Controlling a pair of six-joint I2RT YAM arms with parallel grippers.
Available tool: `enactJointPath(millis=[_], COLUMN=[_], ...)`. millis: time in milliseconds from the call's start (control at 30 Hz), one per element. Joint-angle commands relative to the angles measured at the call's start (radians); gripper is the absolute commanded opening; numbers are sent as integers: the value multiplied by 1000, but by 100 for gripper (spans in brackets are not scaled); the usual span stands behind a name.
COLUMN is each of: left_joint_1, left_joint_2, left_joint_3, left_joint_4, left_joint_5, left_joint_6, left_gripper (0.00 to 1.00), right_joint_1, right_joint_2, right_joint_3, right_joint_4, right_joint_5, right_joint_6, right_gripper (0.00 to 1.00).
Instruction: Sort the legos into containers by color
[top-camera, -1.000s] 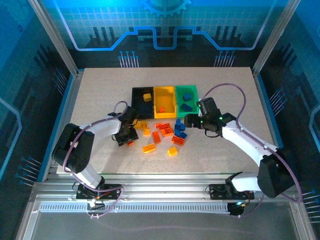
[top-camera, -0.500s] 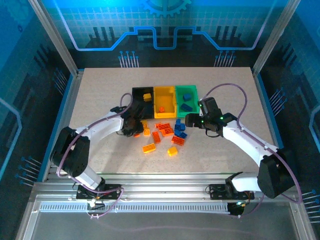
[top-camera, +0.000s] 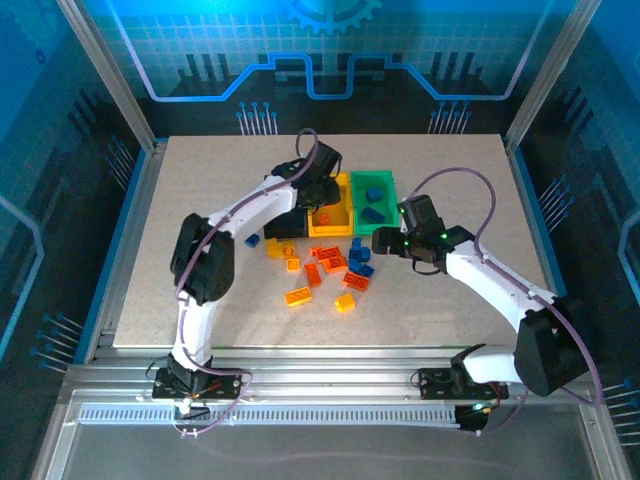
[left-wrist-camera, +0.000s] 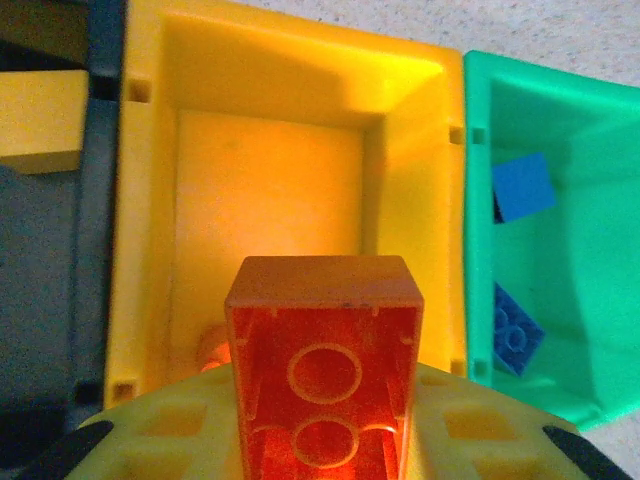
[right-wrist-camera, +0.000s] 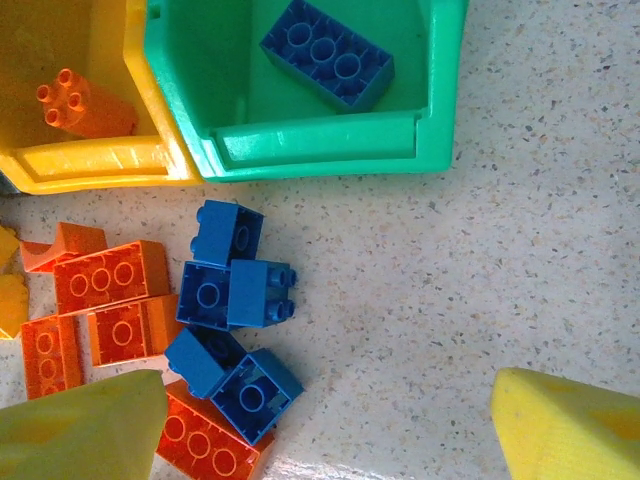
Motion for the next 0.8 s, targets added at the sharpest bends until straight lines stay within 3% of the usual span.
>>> enactJointPath(millis=[0,200,367,533,767], left_joint_1=[-3,0,1,0,-4], left_joint_2=[67,120,49,-175,-487], left_joint_3=[112,191,169,-99,-514], left_joint_4=[-11,5,15,125,88], left_joint_5=[-9,43,74,142,219], left_joint_6=[26,-5,-16,-41,5], left_gripper=[38,65,81,99,99], right_joint_1=[-15,-16,-19,-22,-31], right_joint_2=[-4,-11,-16,-15,4], right_joint_3=[-13,-13,-8,-6,-10], right_joint_4=[-14,-23,-26,-25,-13], right_joint_5=[7,7,5,2,-16], right_joint_6=[17,17,18,14,9], right_gripper=[85,86,87,87,87])
